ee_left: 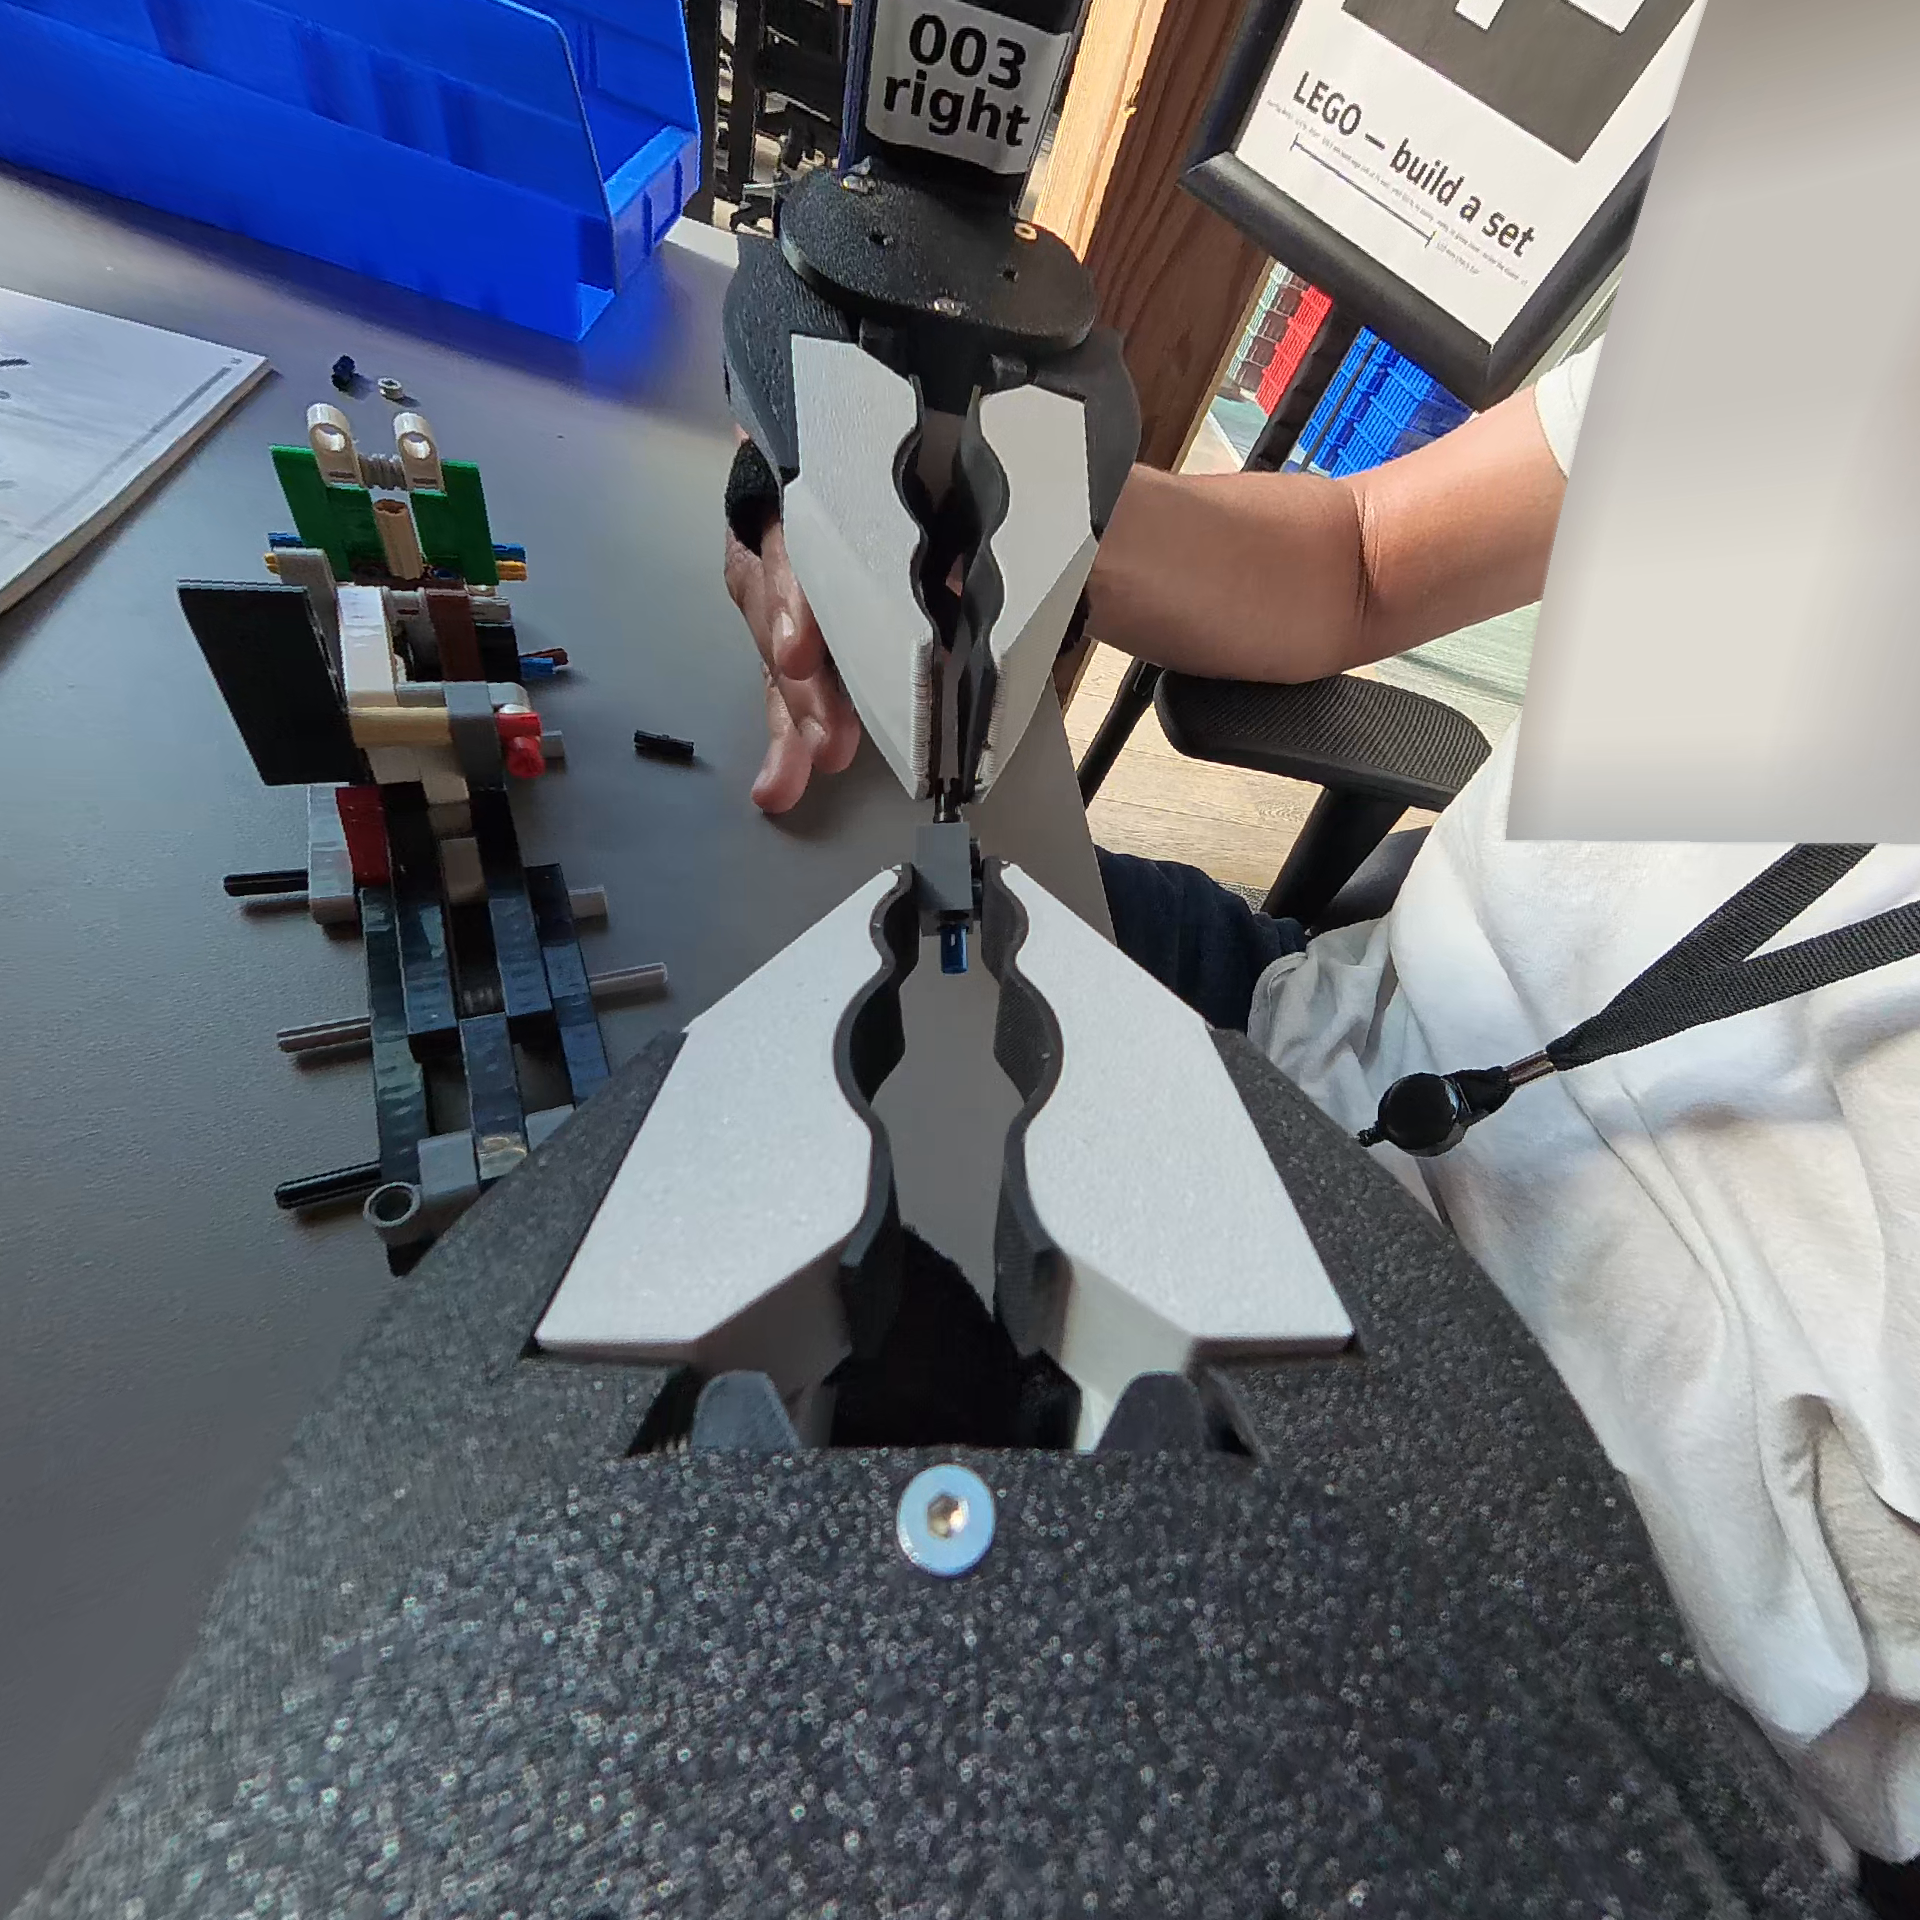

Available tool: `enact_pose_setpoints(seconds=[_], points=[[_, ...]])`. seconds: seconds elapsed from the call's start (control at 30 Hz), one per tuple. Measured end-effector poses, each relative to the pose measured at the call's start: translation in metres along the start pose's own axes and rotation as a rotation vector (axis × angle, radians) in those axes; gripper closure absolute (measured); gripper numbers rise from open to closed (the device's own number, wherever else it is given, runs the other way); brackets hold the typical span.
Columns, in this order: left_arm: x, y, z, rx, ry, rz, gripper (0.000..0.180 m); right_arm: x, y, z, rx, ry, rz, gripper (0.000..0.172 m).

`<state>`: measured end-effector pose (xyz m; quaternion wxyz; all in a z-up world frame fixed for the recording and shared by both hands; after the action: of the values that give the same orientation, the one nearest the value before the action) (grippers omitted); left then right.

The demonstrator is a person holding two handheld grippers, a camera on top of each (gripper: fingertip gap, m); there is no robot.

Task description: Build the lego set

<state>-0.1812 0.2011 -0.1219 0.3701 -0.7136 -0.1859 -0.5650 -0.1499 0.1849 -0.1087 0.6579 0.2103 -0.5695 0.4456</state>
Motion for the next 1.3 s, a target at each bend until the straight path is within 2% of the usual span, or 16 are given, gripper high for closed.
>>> enact_pose_setpoints(seconds=[0.5, 0.6, 0.7, 0.83, 1.2, 1.3], points=[[0.0, 0.0, 0.001, 0.021, 0.008, 0.002, 0.171, 0.0, 0.001, -0.001, 0.011, 0.039, 0.005, 0.169], [0.002, -0.002, 0.003, 0.039, 0.008, -0.015, 0.171, -0.002, 0.002, -0.003, 0.011, 0.077, 0.022, 0.148], [0.005, -0.004, 0.002, 0.033, 0.012, -0.04, 0.171, -0.008, 0.008, -0.004, -0.019, 0.056, 0.075, 0.154], [0.007, -0.006, 0.002, 0.043, 0.019, -0.062, 0.171, -0.004, 0.009, -0.003, -0.005, 0.066, 0.051, 0.163], [0.009, -0.009, 0.001, 0.058, 0.041, -0.08, 0.171, -0.001, 0.006, -0.001, 0.029, 0.174, 0.012, 0.163], [0.009, -0.009, 0.0, 0.06, 0.047, -0.077, 0.171, 0.002, 0.005, 0.001, 0.059, 0.195, -0.014, 0.158]])
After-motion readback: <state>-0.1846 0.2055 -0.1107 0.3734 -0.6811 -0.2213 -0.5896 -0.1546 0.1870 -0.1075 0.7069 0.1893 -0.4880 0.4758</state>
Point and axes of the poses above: each gripper's, where its closed fingertips meet, y out along the fingers, x out of its top, z = x × y across the jaws, the point moved 2 cm from there along -y, back along the fingers, and after that the axes turned 12 degrees about y, right-handed, at the moved point
